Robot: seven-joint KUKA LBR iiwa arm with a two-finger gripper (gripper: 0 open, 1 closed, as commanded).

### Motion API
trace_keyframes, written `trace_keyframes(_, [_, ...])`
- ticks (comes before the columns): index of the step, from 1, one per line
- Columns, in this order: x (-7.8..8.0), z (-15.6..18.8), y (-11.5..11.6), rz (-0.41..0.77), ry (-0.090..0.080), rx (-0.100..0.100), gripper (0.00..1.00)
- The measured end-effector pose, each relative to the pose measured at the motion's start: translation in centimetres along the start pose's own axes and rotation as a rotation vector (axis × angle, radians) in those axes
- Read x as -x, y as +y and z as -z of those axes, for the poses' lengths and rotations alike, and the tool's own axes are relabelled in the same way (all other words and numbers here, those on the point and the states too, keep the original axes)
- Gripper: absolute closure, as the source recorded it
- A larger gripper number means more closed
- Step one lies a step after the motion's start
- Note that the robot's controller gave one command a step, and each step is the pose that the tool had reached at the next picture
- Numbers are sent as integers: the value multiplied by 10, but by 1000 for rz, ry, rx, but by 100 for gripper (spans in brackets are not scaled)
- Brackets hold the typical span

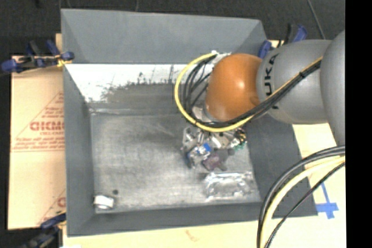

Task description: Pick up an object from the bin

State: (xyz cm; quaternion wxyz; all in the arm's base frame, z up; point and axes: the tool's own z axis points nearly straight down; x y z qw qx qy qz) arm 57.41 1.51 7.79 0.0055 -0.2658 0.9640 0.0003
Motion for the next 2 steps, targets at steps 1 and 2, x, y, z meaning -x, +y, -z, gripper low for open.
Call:
trace_keyframes(1, [0,0,0,0,0,0,100])
trace_keyframes(2, [0,0,0,-1,0,0,100])
